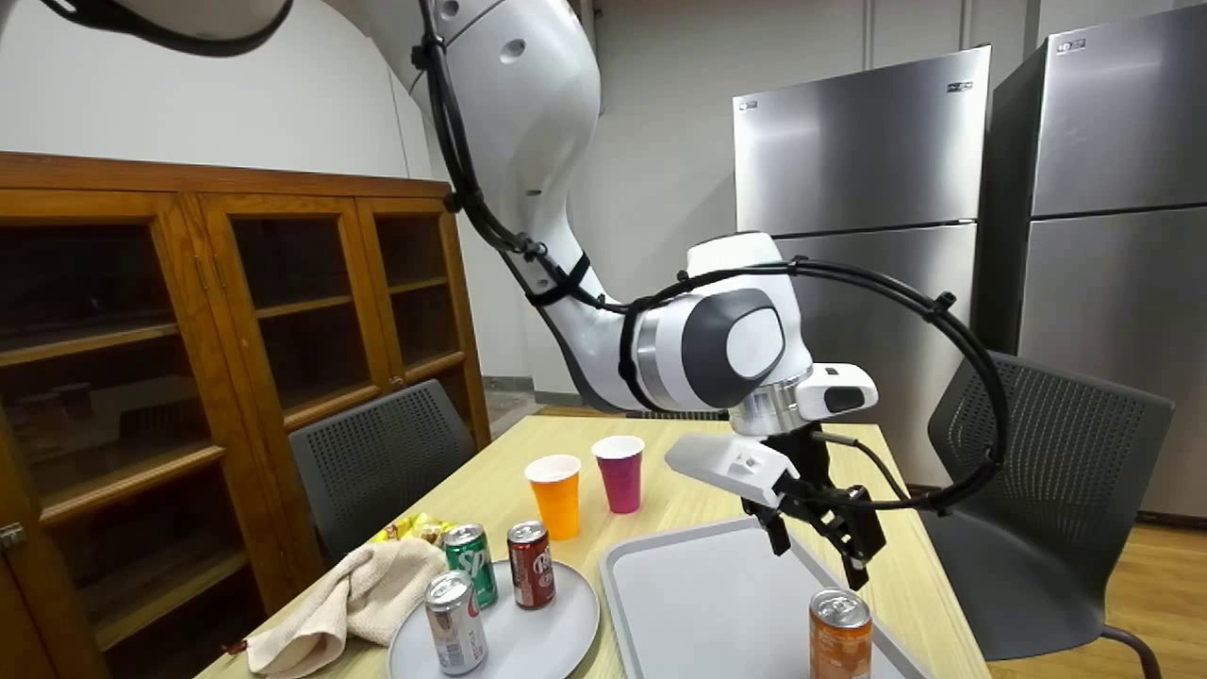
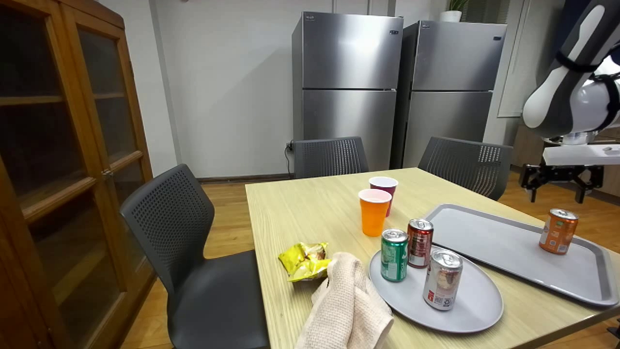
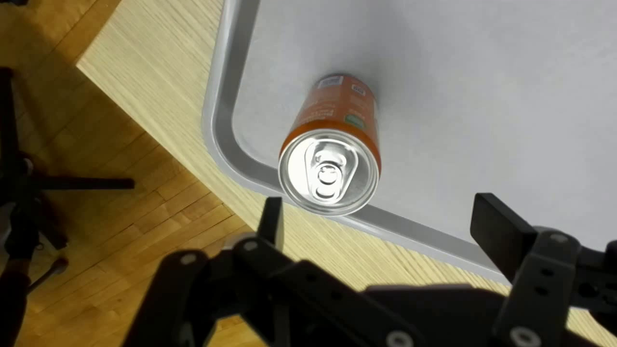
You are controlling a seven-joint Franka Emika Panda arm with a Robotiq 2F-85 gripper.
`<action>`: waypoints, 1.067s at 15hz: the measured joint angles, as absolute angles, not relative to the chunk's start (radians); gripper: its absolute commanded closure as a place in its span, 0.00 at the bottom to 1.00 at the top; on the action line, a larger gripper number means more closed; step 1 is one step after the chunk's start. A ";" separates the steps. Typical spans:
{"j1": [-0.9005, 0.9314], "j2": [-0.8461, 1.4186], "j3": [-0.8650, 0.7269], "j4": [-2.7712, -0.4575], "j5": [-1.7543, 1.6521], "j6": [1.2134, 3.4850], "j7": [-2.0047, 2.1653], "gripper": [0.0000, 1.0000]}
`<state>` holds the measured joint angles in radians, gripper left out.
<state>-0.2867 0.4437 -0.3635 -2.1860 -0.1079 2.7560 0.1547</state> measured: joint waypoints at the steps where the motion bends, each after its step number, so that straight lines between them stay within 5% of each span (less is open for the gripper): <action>1: -0.291 0.454 -0.363 -2.178 -0.102 2.756 0.152 0.00; 16: -0.347 0.569 -0.330 -2.099 -0.032 2.728 0.091 0.00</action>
